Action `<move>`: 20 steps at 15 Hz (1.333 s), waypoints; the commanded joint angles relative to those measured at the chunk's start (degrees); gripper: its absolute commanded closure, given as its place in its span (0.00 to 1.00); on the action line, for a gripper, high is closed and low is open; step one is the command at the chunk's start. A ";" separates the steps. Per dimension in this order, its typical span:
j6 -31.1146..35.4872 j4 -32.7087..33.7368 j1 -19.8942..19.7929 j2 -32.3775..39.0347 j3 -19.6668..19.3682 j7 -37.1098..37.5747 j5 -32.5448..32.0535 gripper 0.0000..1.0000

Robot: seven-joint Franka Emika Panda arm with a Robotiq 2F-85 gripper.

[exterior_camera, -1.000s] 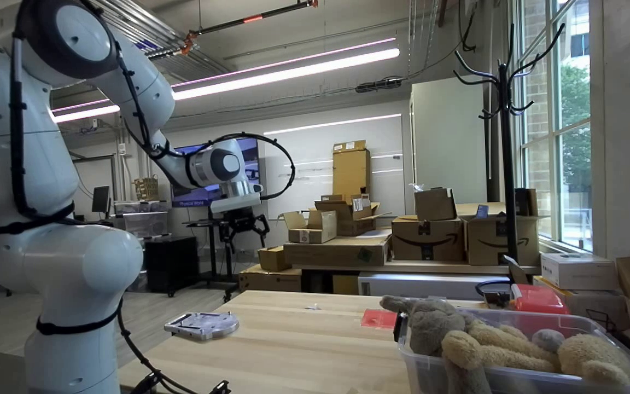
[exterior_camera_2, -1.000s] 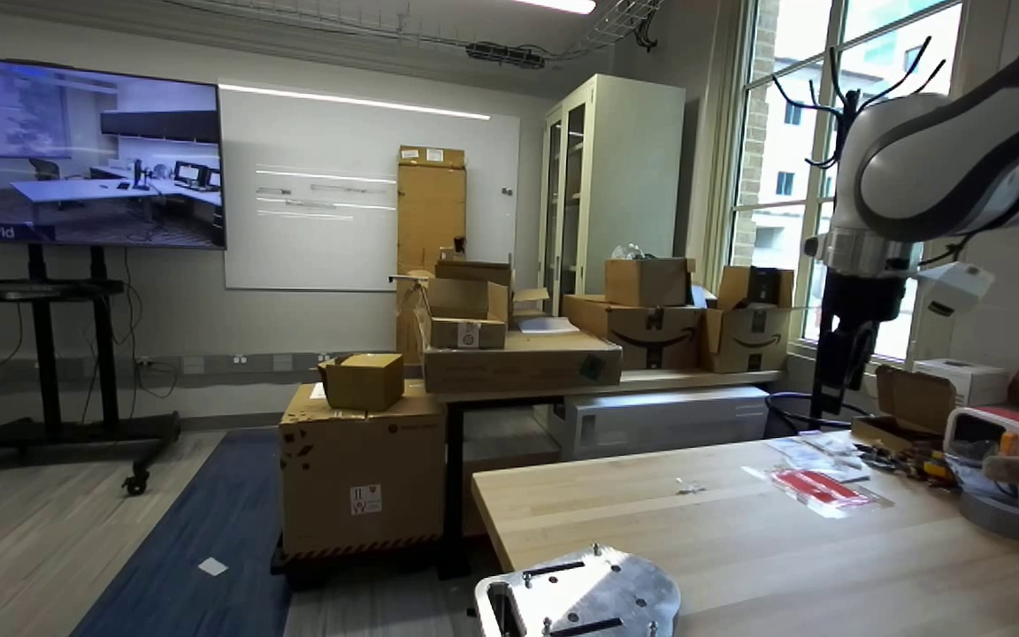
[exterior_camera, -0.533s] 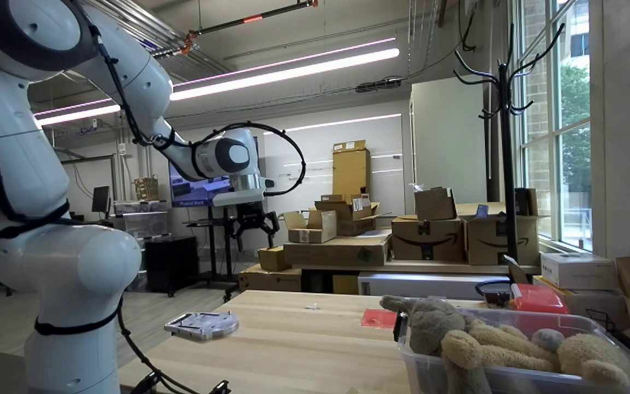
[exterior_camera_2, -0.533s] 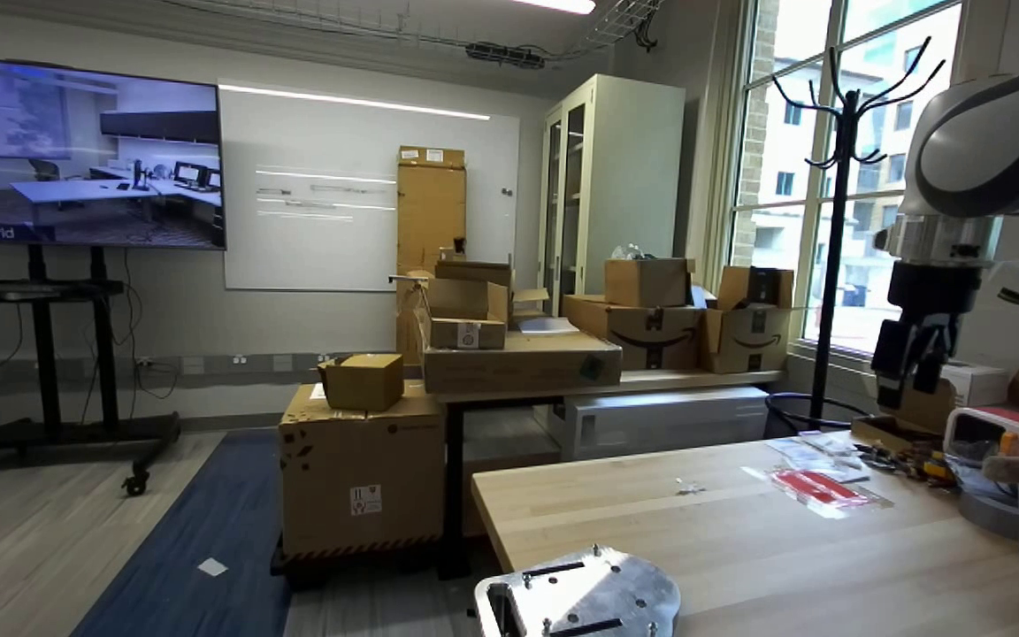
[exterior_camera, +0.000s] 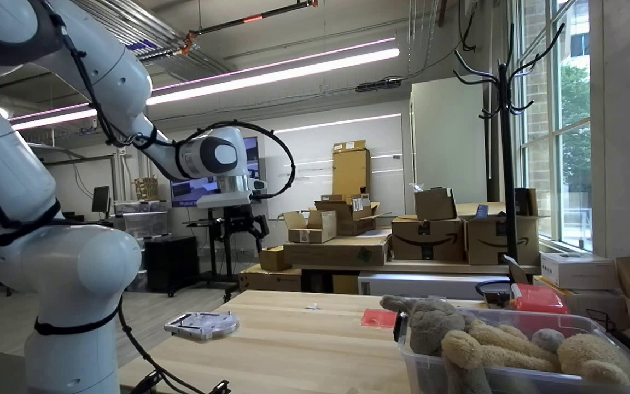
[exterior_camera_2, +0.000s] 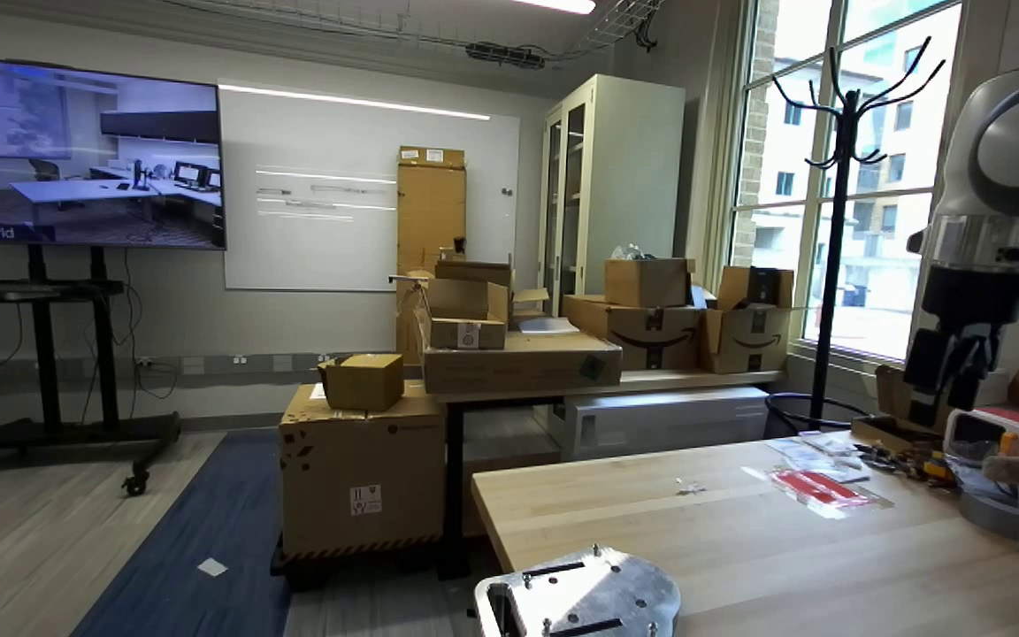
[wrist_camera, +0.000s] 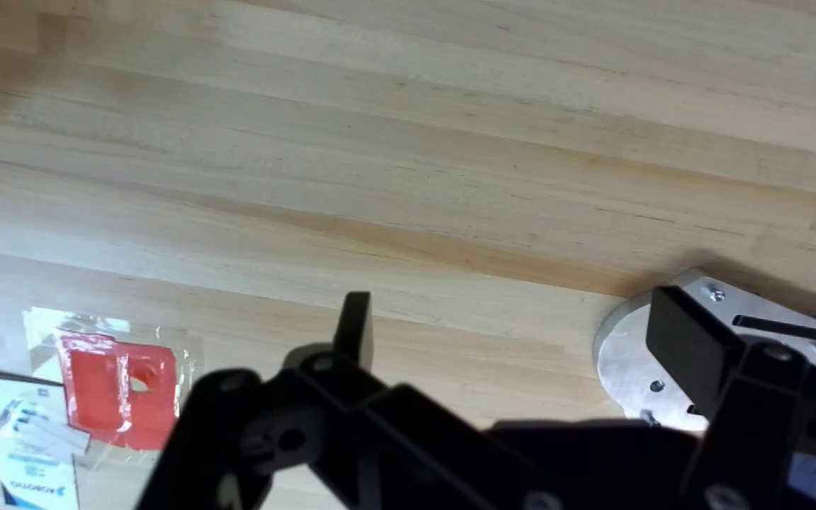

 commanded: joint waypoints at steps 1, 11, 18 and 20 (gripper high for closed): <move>-3.69 -2.77 0.20 -6.64 2.13 2.87 0.66 0.00; -6.02 -4.68 1.77 -12.01 5.70 10.81 3.58 0.00; -5.30 -3.92 1.72 -10.07 4.85 10.13 3.07 0.00; -5.30 -3.92 1.72 -10.05 4.85 10.13 3.07 0.00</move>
